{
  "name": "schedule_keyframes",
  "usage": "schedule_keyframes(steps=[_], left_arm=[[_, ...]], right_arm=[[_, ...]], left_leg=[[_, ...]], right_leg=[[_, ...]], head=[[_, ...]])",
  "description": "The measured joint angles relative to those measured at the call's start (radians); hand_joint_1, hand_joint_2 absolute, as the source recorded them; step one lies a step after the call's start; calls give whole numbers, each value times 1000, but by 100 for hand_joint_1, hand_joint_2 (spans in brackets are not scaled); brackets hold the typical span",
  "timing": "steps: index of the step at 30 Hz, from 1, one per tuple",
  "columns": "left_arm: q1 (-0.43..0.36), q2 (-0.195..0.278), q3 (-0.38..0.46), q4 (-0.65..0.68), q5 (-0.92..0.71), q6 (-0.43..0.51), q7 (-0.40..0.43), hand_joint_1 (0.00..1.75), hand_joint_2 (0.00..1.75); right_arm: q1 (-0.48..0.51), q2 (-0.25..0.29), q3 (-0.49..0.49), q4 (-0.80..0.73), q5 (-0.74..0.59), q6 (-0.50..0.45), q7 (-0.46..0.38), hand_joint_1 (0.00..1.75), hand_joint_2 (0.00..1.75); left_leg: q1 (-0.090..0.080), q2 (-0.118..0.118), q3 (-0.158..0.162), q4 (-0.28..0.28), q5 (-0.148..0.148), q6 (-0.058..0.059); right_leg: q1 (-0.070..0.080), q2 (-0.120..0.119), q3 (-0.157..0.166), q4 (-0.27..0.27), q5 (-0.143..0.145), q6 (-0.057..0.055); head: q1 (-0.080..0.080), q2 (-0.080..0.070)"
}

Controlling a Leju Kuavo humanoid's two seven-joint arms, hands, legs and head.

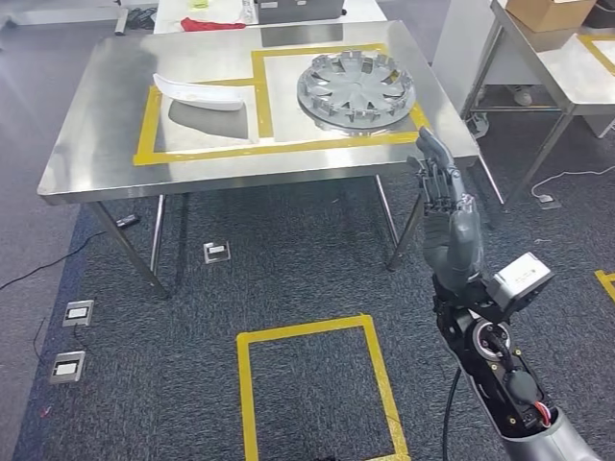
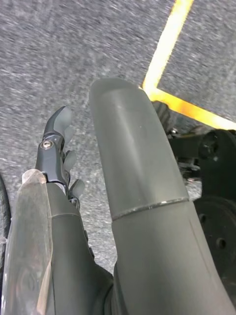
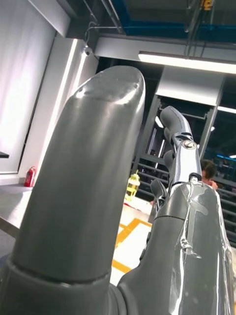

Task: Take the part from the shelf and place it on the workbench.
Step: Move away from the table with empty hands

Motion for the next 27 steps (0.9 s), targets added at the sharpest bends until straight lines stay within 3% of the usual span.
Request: schedule_keyframes(steps=[2, 3, 6, 7, 9, 11, 12, 13, 14, 16, 18, 20, 22, 24, 27], left_arm=[[0, 0, 0, 0, 1, 1, -1, 0, 0], [0, 0, 0, 0, 1, 1, -2, 0, 0], [0, 0, 0, 0, 4, 2, -9, 0, 0], [0, 0, 0, 0, 4, 2, -10, 0, 0], [1, 0, 0, 0, 2, 1, -10, 0, 0], [1, -1, 0, 0, 0, -1, -9, 0, 0], [2, -1, 0, 0, -2, -2, -7, 0, 0], [2, -1, 0, 0, -4, -2, -5, 0, 0], [3, -1, 0, 0, -7, -3, -3, 0, 0], [5, 0, 0, 0, -12, -6, 1, 0, 0], [4, 4, -1, 0, -16, -9, 4, 0, 0], [3, 6, -1, 0, -20, -10, 5, 0, 0], [3, 3, -3, 0, -26, -12, 6, 0, 0], [3, 1, -6, 0, -32, -12, 6, 0, 0], [3, 1, -9, 0, -37, -12, 7, 0, 0]], right_arm=[[1, 0, -7, 0, -2, 0, 4, 0, 0], [4, 0, -11, 0, -5, 0, 8, 0, 0], [19, -2, -30, 0, -40, 4, 18, 0, 0], [25, -3, -39, 0, -66, 11, 19, 0, 0], [39, -4, -61, 1, -137, 38, 14, 0, 0], [63, -6, -91, 5, -215, 70, 3, 0, 0], [77, -7, -110, 9, -246, 80, -1, 0, 0], [91, -8, -130, 15, -269, 87, -3, 0, 0], [104, -8, -153, 22, -288, 92, -4, 0, 0], [126, -10, -198, 37, -314, 106, -6, 0, 0], [142, -12, -242, 56, -336, 126, -7, 0, 0], [154, -14, -282, 77, -352, 140, -6, 0, 0], [166, -14, -315, 94, -359, 147, -2, 0, 0], [177, -15, -340, 108, -359, 150, -1, 0, 0], [191, -16, -366, 135, -360, 159, -1, 0, 0]], left_leg=[[-2, 0, -10, 6, 7, -8], [-3, 0, -13, 8, 11, -13], [-1, 2, -20, 9, 21, -30], [0, 2, -25, 19, 11, -35], [2, 1, -62, 102, -48, -43], [2, 0, -121, 244, -127, -47], [2, 0, -139, 295, -148, -47], [2, 0, -139, 309, -148, -46], [1, -1, -117, 280, -129, -42], [-1, -16, -32, 138, -68, -29], [-5, -41, 30, 26, -38, -18], [-11, -46, 40, -1, -36, -14], [-9, -30, 41, -9, -27, -6], [-3, -12, 41, -19, -18, 3], [-4, 12, 32, -19, -13, 7]], right_leg=[[1, 0, 83, -140, 34, -8], [3, 1, 101, -177, 40, -14], [7, 5, 96, -190, 51, -35], [6, 6, 93, -193, 57, -42], [4, 8, 83, -197, 71, -53], [6, 13, 66, -196, 82, -58], [7, 16, 58, -195, 88, -58], [8, 22, 51, -195, 92, -57], [9, 28, 46, -195, 96, -57], [10, 42, 41, -194, 103, -53], [10, 52, 35, -193, 108, -46], [7, 61, 29, -193, 115, -35], [7, 67, 24, -189, 117, -23], [8, 47, 0, -136, 80, -15], [1, 18, -87, 67, -25, -3]], head=[[5, 0], [6, 0], [-2, 0], [-5, 0], [-16, 0], [-27, 0], [-29, 0], [-30, 0], [-31, 0], [-33, 0], [-33, 0], [-33, 0], [-33, 0], [-28, 0], [-11, 0]])
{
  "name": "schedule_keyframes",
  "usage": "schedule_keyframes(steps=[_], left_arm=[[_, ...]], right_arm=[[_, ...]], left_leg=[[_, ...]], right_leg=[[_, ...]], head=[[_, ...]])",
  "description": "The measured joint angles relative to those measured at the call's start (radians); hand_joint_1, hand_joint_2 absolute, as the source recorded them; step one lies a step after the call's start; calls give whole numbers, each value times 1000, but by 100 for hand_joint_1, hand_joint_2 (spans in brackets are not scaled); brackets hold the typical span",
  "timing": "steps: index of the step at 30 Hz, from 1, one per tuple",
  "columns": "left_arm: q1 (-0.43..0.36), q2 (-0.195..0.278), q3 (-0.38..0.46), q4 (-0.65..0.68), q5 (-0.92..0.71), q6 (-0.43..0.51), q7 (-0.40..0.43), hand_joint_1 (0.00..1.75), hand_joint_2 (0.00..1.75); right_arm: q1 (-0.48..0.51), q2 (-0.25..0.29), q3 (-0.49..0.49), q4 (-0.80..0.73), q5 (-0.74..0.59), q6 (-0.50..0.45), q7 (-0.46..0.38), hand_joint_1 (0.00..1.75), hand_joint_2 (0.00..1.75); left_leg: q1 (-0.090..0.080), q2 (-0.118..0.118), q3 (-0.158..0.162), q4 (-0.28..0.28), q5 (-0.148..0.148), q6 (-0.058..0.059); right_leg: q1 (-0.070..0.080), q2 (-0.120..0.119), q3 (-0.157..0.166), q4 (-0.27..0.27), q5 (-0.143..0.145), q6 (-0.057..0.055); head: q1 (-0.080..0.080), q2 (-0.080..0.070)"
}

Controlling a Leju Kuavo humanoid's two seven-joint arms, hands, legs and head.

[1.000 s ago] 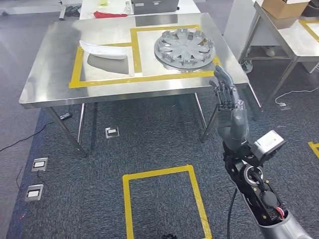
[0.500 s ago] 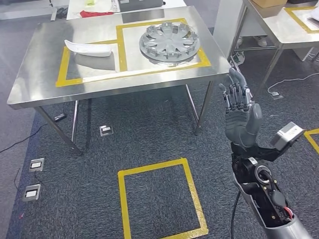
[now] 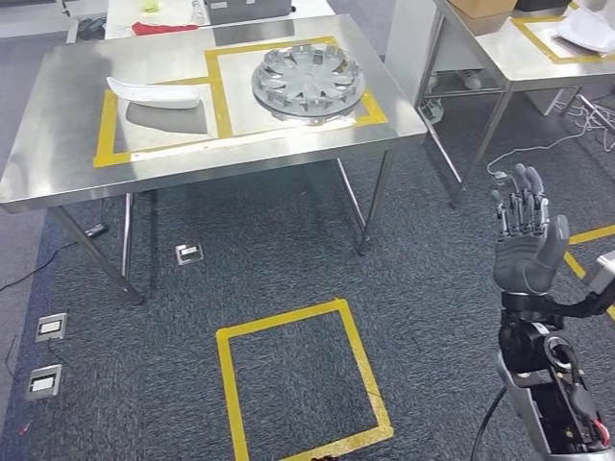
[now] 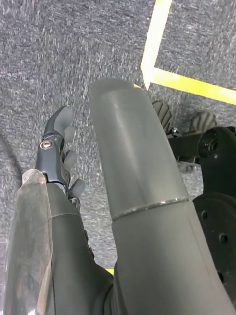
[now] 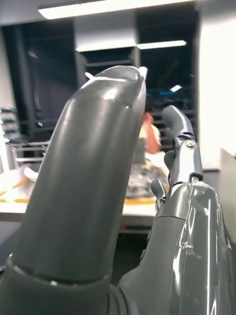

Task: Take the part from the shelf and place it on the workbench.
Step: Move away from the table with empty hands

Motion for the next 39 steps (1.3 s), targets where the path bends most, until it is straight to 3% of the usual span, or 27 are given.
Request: schedule_keyframes(steps=[1, 2, 3, 5, 7, 10, 11, 13, 15, 16, 17, 18, 19, 21, 23, 25, 27, 29, 31, 32, 33, 36, 38, 39], left_arm=[[0, 0, -1, 0, -1, 0, 0, 0, 0], [0, -1, -2, 0, -2, 0, 1, 0, 0], [-1, -2, -3, 0, -3, 0, 2, 0, 0], [-5, -4, -6, 0, -7, 1, 3, 0, 0], [-13, -6, -7, 0, -11, 4, 5, 0, 0], [-23, -9, -8, 0, -17, 9, 13, 0, 0], [-25, -10, -8, -1, -18, 10, 16, 0, 0], [-27, -12, -9, -1, -19, 11, 18, 0, 0], [-27, -15, -10, -1, -19, 11, 18, 0, 0], [-27, -15, -10, -1, -19, 11, 18, 0, 0], [-26, -16, -11, -1, -19, 11, 18, 0, 0], [-25, -16, -12, -1, -19, 11, 19, 0, 0], [-25, -16, -13, -1, -19, 11, 19, 0, 0], [-28, -13, -17, -1, -22, 11, 20, 0, 0], [-34, -12, -22, -1, -28, 12, 22, 0, 0], [-39, -16, -28, -1, -33, 13, 26, 0, 0], [-42, -21, -32, -1, -36, 14, 31, 0, 0], [-42, -22, -33, -2, -37, 16, 34, 0, 0], [-42, -23, -34, -2, -38, 15, 34, 0, 0], [-42, -23, -35, -2, -39, 14, 34, 0, 0], [-41, -25, -35, -2, -39, 12, 34, 0, 0], [-41, -26, -39, -2, -39, 11, 31, 0, 0], [-41, -23, -41, -2, -39, 11, 26, 0, 0], [-40, -21, -42, -2, -38, 11, 24, 0, 0]], right_arm=[[5, 0, -8, 11, -2, 2, 0, 0, 0], [9, 0, -16, 23, -4, 5, 1, 0, 0], [11, 0, -25, 37, -9, 9, 3, 0, 0], [10, 0, -45, 74, -21, 20, 7, 0, 0], [7, 0, -64, 125, -27, 33, 6, 0, 0], [3, -1, -89, 211, 3, 40, -3, 0, 0], [1, -1, -96, 238, 19, 38, -5, 0, 0], [-4, -1, -106, 289, 41, 33, -9, 0, 0], [-9, -1, -113, 334, 50, 32, -11, 0, 0], [-11, -1, -116, 355, 52, 32, -11, 0, 0], [-11, -1, -119, 374, 53, 32, -11, 0, 0], [-12, -1, -122, 392, 54, 30, -9, 0, 0], [-14, -1, -124, 409, 57, 25, -6, 0, 0], [-27, -1, -128, 457, 87, -7, 6, 0, 0], [-49, -1, -129, 530, 152, -59, 14, 0, 0], [-67, -3, -127, 613, 215, -94, 10, 0, 0], [-87, -7, -124, 697, 252, -107, 2, 0, 0], [-114, -10, -118, 789, 273, -122, 6, 0, 0], [-131, -10, -107, 879, 294, -145, 30, 0, 0], [-134, -10, -99, 924, 307, -158, 51, 0, 0], [-136, -10, -90, 971, 320, -171, 77, 0, 0], [-141, -1, -55, 1112, 358, -198, 170, 0, 0], [-137, 12, -33, 1182, 375, -204, 219, 0, 0], [-134, 19, -23, 1208, 380, -204, 241, 0, 0]], left_leg=[[0, 8, -2, 1, 1, 0], [0, 16, -4, 3, 2, -1], [0, 24, -6, 5, 2, -3], [-1, 38, -7, 11, 0, -8], [-4, 47, -10, 17, 0, -19], [-4, 56, -13, 19, 0, -36], [-2, 49, -18, 32, -10, -42], [0, 18, -56, 117, -68, -50], [1, -5, -125, 269, -144, -51], [1, -9, -151, 324, -162, -49], [1, -10, -161, 347, -162, -46], [-1, -13, -145, 319, -139, -40], [-3, -21, -111, 252, -101, -33], [-9, -60, -34, 92, -34, -15], [-12, -81, -3, 21, -13, -9], [-11, -63, 0, 10, -9, -9], [-7, -44, 6, -4, -1, -4], [-5, -23, 8, -11, 3, -2], [-6, -4, 6, -11, 3, -1], [-5, 4, 5, -10, 2, -3], [-4, 12, 5, -9, 1, -5], [-3, 32, 6, 6, -11, -23], [-6, 42, 5, 17, -19, -36], [-7, 48, 5, 19, -21, -40]], right_leg=[[-3, -3, -15, 42, -13, 3], [-5, -5, -10, 44, -5, 6], [-7, -10, 17, 2, 20, 8], [-8, -35, 102, -146, 77, 8], [-3, -50, 147, -241, 100, -6], [1, -33, 143, -254, 107, -30], [0, -27, 140, -256, 111, -37], [-2, -16, 133, -258, 120, -49], [1, -3, 122, -257, 126, -55], [3, 6, 117, -257, 129, -56], [5, 15, 115, -257, 131, -56], [6, 25, 114, -257, 132, -56], [7, 36, 114, -256, 134, -55], [8, 56, 111, -256, 137, -52], [6, 72, 104, -255, 142, -43], [4, 84, 100, -256, 147, -33], [6, 53, 87, -230, 129, -25], [3, 8, 38, -120, 65, -16], [-6, -3, -23, 17, 5, -5], [-10, -5, -34, 45, 1, 0], [-15, -8, -23, 30, 17, 5], [-23, -52, 85, -170, 97, 15], [-20, -66, 112, -230, 106, 2], [-16, -55, 110, -227, 105, -8]], head=[[4, 0], [6, 0], [9, 0], [14, 0], [14, 0], [3, 0], [0, 0], [-8, 0], [-17, 0], [-18, 0], [-19, 0], [-20, 0], [-21, 0], [-22, 0], [-22, 0], [-23, 0], [-18, 0], [-7, 0], [0, 0], [3, 0], [5, 0], [15, 0], [15, 0], [10, 0]])
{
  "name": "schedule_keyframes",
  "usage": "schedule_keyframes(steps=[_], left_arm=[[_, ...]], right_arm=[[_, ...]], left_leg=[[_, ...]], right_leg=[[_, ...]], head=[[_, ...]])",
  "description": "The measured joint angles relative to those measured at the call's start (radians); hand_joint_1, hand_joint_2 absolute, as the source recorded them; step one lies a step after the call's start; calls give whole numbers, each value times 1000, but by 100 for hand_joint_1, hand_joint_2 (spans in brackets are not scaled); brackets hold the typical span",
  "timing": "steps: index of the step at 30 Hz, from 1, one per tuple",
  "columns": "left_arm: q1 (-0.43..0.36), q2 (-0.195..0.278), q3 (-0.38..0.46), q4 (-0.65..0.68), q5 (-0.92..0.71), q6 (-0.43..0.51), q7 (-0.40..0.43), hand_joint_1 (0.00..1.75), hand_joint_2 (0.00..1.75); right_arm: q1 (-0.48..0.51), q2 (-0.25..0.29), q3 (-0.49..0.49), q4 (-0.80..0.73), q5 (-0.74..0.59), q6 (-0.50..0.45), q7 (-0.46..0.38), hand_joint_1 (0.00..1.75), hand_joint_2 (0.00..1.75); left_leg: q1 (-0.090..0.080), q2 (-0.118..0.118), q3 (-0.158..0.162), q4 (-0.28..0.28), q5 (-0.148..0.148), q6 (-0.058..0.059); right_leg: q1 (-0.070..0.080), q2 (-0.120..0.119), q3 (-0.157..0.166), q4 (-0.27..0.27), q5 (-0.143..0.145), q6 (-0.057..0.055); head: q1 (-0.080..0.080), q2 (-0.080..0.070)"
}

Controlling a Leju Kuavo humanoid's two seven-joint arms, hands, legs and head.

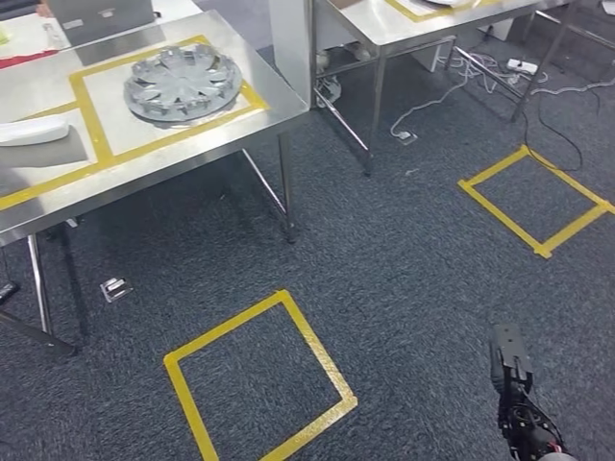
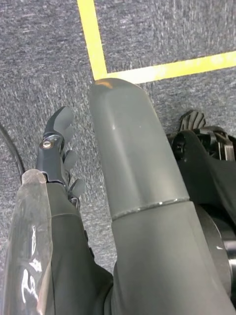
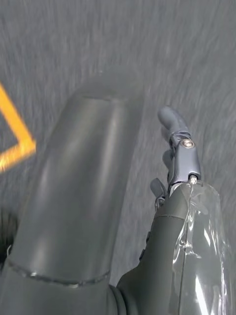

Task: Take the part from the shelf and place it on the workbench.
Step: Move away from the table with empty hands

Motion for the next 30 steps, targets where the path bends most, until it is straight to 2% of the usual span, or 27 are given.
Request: schedule_keyframes(steps=[2, 3, 4, 5, 7, 8, 9, 10, 11, 13, 14, 15, 17, 18, 19, 20, 22, 23, 24, 25, 26, 27, 28, 29, 30], left_arm=[[2, 1, -2, 0, 2, 0, -4, 0, 0], [3, 1, -4, 0, 4, 0, -5, 0, 0], [4, 1, -5, 0, 5, 0, -7, 0, 0], [6, 1, -6, 0, 7, 0, -7, 0, 0], [11, 1, -7, 0, 10, -2, -8, 0, 0], [13, 2, -8, 0, 11, -4, -8, 0, 0], [16, 2, -8, 0, 11, -5, -8, 0, 0], [17, 3, -8, 0, 12, -7, -8, 0, 0], [17, 4, -8, 0, 11, -8, -8, 0, 0], [14, 9, -8, 0, 8, -9, -7, 0, 0], [10, 12, -9, 0, 6, -9, -7, 0, 0], [7, 15, -9, 0, 4, -9, -7, 0, 0], [1, 16, -10, 0, 1, -9, -5, 0, 0], [-1, 15, -11, 0, 0, -9, -4, 0, 0], [-1, 14, -12, 0, -1, -10, -3, 0, 0], [-1, 14, -13, 0, -2, -10, -3, 0, 0], [0, 15, -15, 0, -3, -11, -3, 0, 0], [1, 15, -16, 0, -4, -11, -3, 0, 0], [1, 15, -17, 0, -4, -12, -3, 0, 0], [1, 15, -17, 0, -5, -13, -4, 0, 0], [1, 14, -18, 0, -6, -14, -5, 0, 0], [0, 15, -18, 0, -7, -15, -5, 0, 0], [-1, 16, -18, 0, -8, -16, -6, 0, 0], [-3, 17, -18, 0, -8, -17, -7, 0, 0], [-4, 19, -19, 0, -9, -18, -7, 0, 0]], right_arm=[[5, 11, 19, 51, 5, 5, 55, 0, 0], [7, 15, 27, 74, 7, 8, 86, 0, 0], [9, 19, 35, 95, 8, 9, 115, 0, 0], [10, 23, 42, 113, 10, 11, 138, 0, 0], [10, 34, 57, 147, 11, 15, 167, 0, 0], [11, 39, 65, 163, 11, 18, 176, 0, 0], [11, 43, 71, 176, 12, 20, 183, 0, 0], [12, 46, 76, 187, 12, 22, 188, 0, 0], [12, 48, 81, 197, 13, 23, 191, 0, 0], [11, 54, 92, 215, 13, 25, 193, 0, 0], [10, 58, 99, 224, 13, 26, 192, 0, 0], [9, 61, 104, 233, 13, 27, 191, 0, 0], [10, 68, 113, 247, 12, 28, 189, 0, 0], [11, 70, 117, 254, 11, 28, 188, 0, 0], [11, 71, 120, 260, 11, 29, 187, 0, 0], [11, 72, 122, 265, 10, 28, 186, 0, 0], [9, 72, 126, 272, 10, 28, 185, 0, 0], [8, 73, 129, 277, 8, 28, 184, 0, 0], [8, 74, 131, 281, 5, 28, 185, 0, 0], [9, 76, 133, 285, 1, 29, 186, 0, 0], [9, 76, 135, 289, -3, 29, 188, 0, 0], [9, 77, 136, 291, -6, 29, 189, 0, 0], [7, 78, 137, 293, -7, 29, 192, 0, 0], [6, 79, 137, 295, -7, 28, 194, 0, 0], [5, 80, 138, 297, -8, 28, 196, 0, 0]], left_leg=[[5, 7, 3, 4, -7, -9], [9, -2, -3, 20, -21, -14], [11, -16, -19, 59, -47, -18], [12, -34, -47, 120, -82, -20], [10, -54, -123, 273, -148, -17], [9, -58, -151, 325, -163, -13], [6, -60, -162, 339, -157, -8], [3, -62, -153, 313, -134, 0], [-1, -68, -125, 250, -96, 9], [-10, -99, -53, 97, -25, 25], [-14, -112, -29, 44, -5, 29], [-16, -118, -18, 19, 2, 31], [-15, -105, -13, 5, 6, 30], [-13, -96, -9, -3, 10, 32], [-11, -86, -5, -12, 15, 34], [-8, -76, -1, -21, 20, 35], [-8, -57, 0, -25, 22, 37], [-8, -46, -1, -24, 21, 37], [-7, -36, -1, -24, 20, 36], [-5, -26, -1, -23, 19, 34], [-3, -17, 0, -20, 16, 30], [-1, -8, 0, -14, 12, 24], [-1, -1, 0, -7, 7, 16], [-2, 5, 0, 1, 3, 10], [-4, 11, -1, 6, 0, 4]], right_leg=[[4, 18, -2, 0, 1, -16], [5, 26, -2, 0, 2, -23], [5, 32, -2, -1, 4, -29], [7, 39, -3, -2, 6, -34], [13, 55, -7, -2, 8, -41], [17, 66, -8, -2, 8, -44], [21, 77, -9, -1, 9, -46], [23, 88, -9, -1, 10, -47], [24, 99, -8, -1, 11, -47], [26, 118, -7, -1, 12, -47], [27, 126, -8, -1, 13, -45], [27, 133, -9, -1, 14, -42], [28, 147, -11, -2, 17, -35], [30, 142, -15, 4, 13, -31], [31, 126, -25, 27, -4, -27], [33, 105, -43, 70, -32, -23], [29, 65, -100, 200, -105, -15], [24, 58, -125, 259, -130, -10], [19, 54, -137, 290, -137, -4], [13, 49, -130, 284, -126, 2], [7, 42, -100, 232, -97, 9], [1, 24, -57, 155, -63, 15], [0, 7, -19, 85, -39, 18], [0, -3, 6, 36, -24, 15], [1, -9, 16, 12, -20, 8]], head=[[-13, 0], [-17, 0], [-21, 0], [-25, 0], [-31, 0], [-32, 0], [-33, 0], [-33, 0], [-34, 0], [-35, 0], [-35, 0], [-35, 0], [-35, 0], [-35, 0], [-32, 0], [-27, 0], [-18, 0], [-15, 0], [-13, 0], [-11, 0], [-9, 0], [-7, 0], [-2, 0], [0, 0], [0, 0]])
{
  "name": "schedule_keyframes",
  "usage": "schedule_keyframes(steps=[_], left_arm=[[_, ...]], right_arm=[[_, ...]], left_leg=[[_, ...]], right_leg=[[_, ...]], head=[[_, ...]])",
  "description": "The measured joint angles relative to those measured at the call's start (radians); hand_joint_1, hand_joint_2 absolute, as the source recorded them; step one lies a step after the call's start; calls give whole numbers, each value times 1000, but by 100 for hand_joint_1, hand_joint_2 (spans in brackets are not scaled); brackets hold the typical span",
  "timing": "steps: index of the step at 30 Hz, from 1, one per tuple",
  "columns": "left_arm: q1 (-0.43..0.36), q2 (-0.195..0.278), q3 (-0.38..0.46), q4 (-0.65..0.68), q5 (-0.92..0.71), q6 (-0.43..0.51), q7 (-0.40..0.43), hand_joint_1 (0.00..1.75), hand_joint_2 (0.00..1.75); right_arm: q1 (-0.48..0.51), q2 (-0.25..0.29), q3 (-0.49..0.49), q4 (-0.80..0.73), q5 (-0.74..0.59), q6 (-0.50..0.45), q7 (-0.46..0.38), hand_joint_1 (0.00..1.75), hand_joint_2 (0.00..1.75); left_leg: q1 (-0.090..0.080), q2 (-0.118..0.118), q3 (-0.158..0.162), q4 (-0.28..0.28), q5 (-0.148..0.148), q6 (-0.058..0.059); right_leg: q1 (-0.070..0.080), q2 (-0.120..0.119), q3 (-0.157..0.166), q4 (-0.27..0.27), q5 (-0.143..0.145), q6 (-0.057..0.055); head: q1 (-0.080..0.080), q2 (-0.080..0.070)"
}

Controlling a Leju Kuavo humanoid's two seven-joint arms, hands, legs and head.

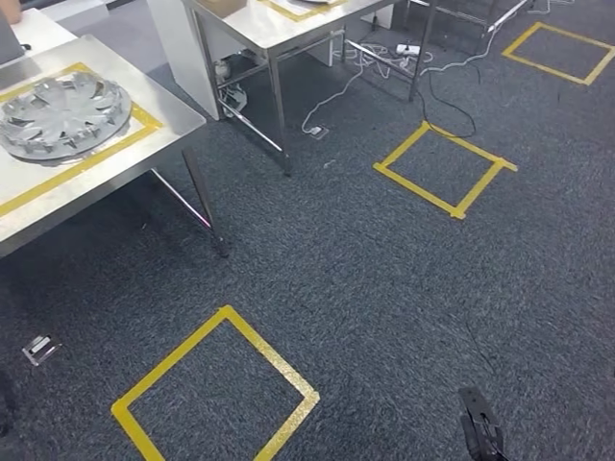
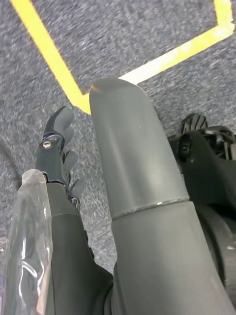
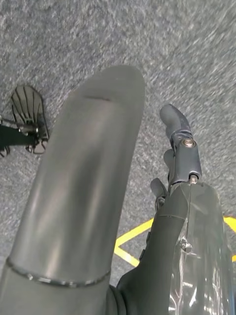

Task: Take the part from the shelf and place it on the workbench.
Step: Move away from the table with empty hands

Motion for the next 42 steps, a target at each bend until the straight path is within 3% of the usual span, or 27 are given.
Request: schedule_keyframes(steps=[2, 4, 6, 8, 9, 10, 11, 14, 16, 18, 20, 22, 23, 24, 25, 26, 28, 30, 31, 33, 35, 37, 39, 40, 42], left_arm=[[-2, 1, -1, 0, 0, -2, 0, 0, 0], [-3, 0, -2, 0, -1, -4, 0, 0, 0], [-3, 0, -3, 0, -4, -5, 0, 0, 0], [-2, 0, -4, 0, -6, -7, 0, 0, 0], [-1, 0, -5, 0, -7, -8, 0, 0, 0], [0, -1, -5, 0, -7, -8, 0, 0, 0], [0, -1, -5, 0, -7, -9, 0, 0, 0], [-2, 2, -5, 0, -7, -9, 0, 0, 0], [-5, 4, -6, 0, -7, -9, 0, 0, 0], [-5, 2, -6, 0, -6, -9, 0, 0, 0], [-5, -1, -8, 0, -5, -9, 1, 0, 0], [-3, -2, -13, 0, -5, -9, 1, 0, 0], [-2, -1, -14, 0, -6, -9, 1, 0, 0], [-1, -2, -15, 0, -7, -9, 2, 0, 0], [-1, -3, -16, 0, -8, -9, 2, 0, 0], [0, -6, -17, 0, -9, -9, 3, 0, 0], [-2, -12, -19, 0, -13, -9, 4, 0, 0], [-5, -13, -20, 0, -17, -9, 4, 0, 0], [-7, -13, -21, 0, -18, -9, 4, 0, 0], [-10, -14, -22, 0, -21, -9, 6, 0, 0], [-14, -15, -22, 0, -25, -9, 9, 0, 0], [-18, -16, -23, 0, -30, -10, 15, 0, 0], [-20, -17, -23, 0, -34, -10, 21, 0, 0], [-21, -17, -23, 0, -35, -11, 22, 0, 0], [-25, -17, -23, 0, -39, -13, 25, 0, 0]], right_arm=[[-1, 2, 2, 5, 0, -1, 3, 0, 0], [-1, 3, 3, 9, 0, -1, 7, 0, 0], [-2, 3, 4, 11, 0, -1, 12, 0, 0], [-3, 3, 4, 13, 0, -2, 16, 0, 0], [-3, 3, 5, 15, 0, -2, 18, 0, 0], [-3, 3, 5, 16, 0, -2, 19, 0, 0], [-3, 3, 6, 17, 0, -2, 19, 0, 0], [-3, 3, 10, 18, 0, -2, 19, 0, 0], [-3, 3, 11, 18, 0, -1, 18, 0, 0], [-3, 3, 13, 20, 1, 2, 16, 0, 0], [-2, 3, 17, 24, 1, 5, 15, 0, 0], [-3, 2, 20, 26, 1, 7, 13, 0, 0], [-3, 2, 21, 27, 0, 7, 13, 0, 0], [-3, 2, 22, 28, 0, 8, 13, 0, 0], [-3, 2, 22, 29, -1, 8, 13, 0, 0], [-3, 2, 22, 29, -4, 8, 13, 0, 0], [-3, 1, 23, 30, -12, 8, 13, 0, 0], [-4, 1, 23, 30, -17, 7, 12, 0, 0], [-4, 1, 23, 31, -17, 6, 12, 0, 0], [-3, 2, 24, 32, -19, 5, 11, 0, 0], [-3, 2, 24, 32, -28, 2, 10, 0, 0], [-5, 2, 23, 33, -38, -2, 8, 0, 0], [-7, 2, 23, 33, -46, -4, 5, 0, 0], [-7, 2, 23, 33, -50, -4, 3, 0, 0], [-7, 2, 23, 33, -53, -4, -4, 0, 0]], left_leg=[[1, 14, 0, 3, -1, -8], [8, -2, -7, 24, -21, -18], [12, -44, -53, 127, -83, -26], [13, -66, -127, 278, -148, -26], [13, -69, -151, 323, -157, -23], [12, -71, -155, 326, -144, -19], [11, -75, -140, 289, -115, -13], [3, -121, -39, 70, -18, 7], [-1, -136, -14, 10, -3, 8], [-1, -117, -10, 1, 3, 9], [2, -98, -4, -16, 13, 15], [3, -78, -2, -25, 18, 19], [3, -68, -3, -25, 18, 19], [3, -57, -4, -25, 17, 19], [4, -46, -4, -24, 17, 19], [5, -36, -4, -23, 16, 17], [8, -18, -3, -15, 10, 8], [6, -3, -4, 0, 1, -5], [4, 2, -5, 5, -2, -9], [3, 12, -5, 11, -6, -16], [8, -13, -19, 51, -37, -25], [12, -54, -74, 172, -103, -32], [12, -67, -140, 303, -151, -30], [11, -69, -156, 327, -148, -26], [7, -77, -135, 265, -94, -12]], right_leg=[[4, 19, -5, -1, 1, -19], [6, 35, -7, -3, 5, -32], [6, 49, -10, -5, 10, -43], [11, 66, -16, -5, 14, -49], [13, 76, -18, -5, 15, -50], [15, 87, -19, -5, 16, -52], [16, 98, -19, -5, 17, -52], [17, 129, -20, -4, 21, -47], [17, 144, -23, -5, 24, -40], [14, 155, -27, -5, 27, -30], [17, 128, -44, 30, -1, -23], [20, 83, -92, 144, -71, -18], [19, 72, -121, 213, -105, -15], [17, 66, -140, 264, -125, -12], [15, 62, -142, 279, -124, -9], [12, 57, -127, 257, -107, -6], [7, 30, -52, 121, -46, 1], [7, 4, 1, 18, -15, -5], [8, 0, 5, 3, -16, -12], [9, 20, 1, 5, -13, -28], [9, 37, -1, 3, -9, -37], [10, 52, -5, 3, -5, -44], [15, 70, -8, 3, -2, -48], [17, 81, -9, 3, -1, -50], [19, 102, -8, 3, 0, -51]], head=[[-9, 0], [-16, 0], [-24, 0], [-31, 0], [-32, 0], [-33, 0], [-34, 0], [-36, 0], [-36, 0], [-36, 0], [-33, 0], [-24, 0], [-20, 0], [-17, 0], [-15, 0], [-13, 0], [-8, 0], [0, 0], [-1, 0], [-10, 0], [-21, 0], [-28, 0], [-31, 0], [-32, 0], [-33, 0]])
